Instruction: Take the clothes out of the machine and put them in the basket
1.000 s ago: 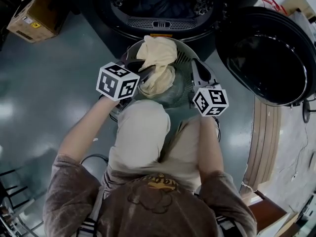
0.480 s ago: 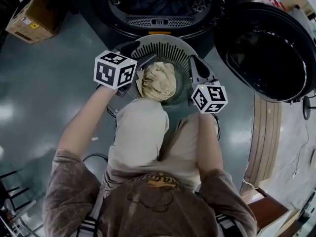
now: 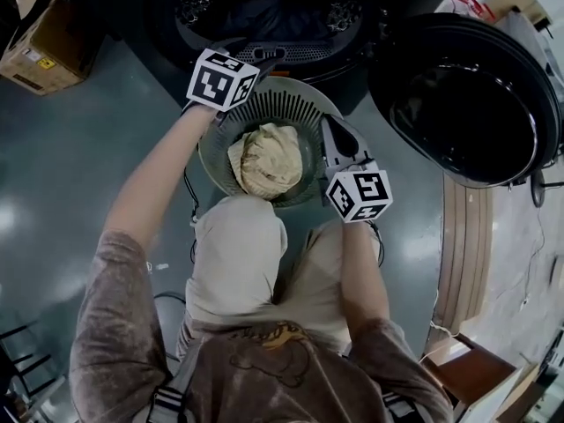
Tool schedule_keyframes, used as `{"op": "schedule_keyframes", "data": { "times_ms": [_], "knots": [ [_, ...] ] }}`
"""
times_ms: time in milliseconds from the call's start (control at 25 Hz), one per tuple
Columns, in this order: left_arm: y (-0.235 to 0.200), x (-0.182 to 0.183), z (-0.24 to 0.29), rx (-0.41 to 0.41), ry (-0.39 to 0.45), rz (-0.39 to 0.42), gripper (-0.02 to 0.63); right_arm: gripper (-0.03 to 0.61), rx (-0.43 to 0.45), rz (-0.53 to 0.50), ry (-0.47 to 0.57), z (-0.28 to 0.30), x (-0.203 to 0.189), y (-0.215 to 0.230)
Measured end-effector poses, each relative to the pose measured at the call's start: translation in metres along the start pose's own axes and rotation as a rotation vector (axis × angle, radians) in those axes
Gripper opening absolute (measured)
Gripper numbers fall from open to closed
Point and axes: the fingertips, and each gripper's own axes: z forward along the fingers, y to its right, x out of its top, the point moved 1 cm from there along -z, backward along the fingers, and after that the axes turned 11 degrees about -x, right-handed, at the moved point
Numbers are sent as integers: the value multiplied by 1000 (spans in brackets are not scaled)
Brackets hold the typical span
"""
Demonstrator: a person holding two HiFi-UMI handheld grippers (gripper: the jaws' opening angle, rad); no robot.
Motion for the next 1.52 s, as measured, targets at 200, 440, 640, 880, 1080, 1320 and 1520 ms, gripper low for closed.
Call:
{"op": "schedule_keyframes", "data": {
  "times_ms": [200, 440, 640, 880, 1080, 1320, 1520],
  "knots": [
    [-46, 18, 36, 64, -55, 96, 296, -2, -2, -10, 0, 4, 2, -3],
    [-89, 21, 76, 102, -194, 323, 298, -2, -29, 6, -10, 9, 0, 3],
    [-119, 3, 101, 111, -339, 486, 296, -2, -29, 28, 3, 14, 4, 1],
    [-148, -9, 126, 131, -456, 625, 273, -2, -6, 61, -12, 18, -7, -16],
    [-160, -19, 145, 132, -536, 660, 261, -2, -2, 75, 9, 17, -2, -19],
    [-170, -26, 149, 185, -618, 699, 87, -2, -20, 84, 3, 19, -4, -16],
    [-171, -16, 141, 223, -561, 687, 18, -2, -24, 78, 1, 19, -4, -15]
  ]
}}
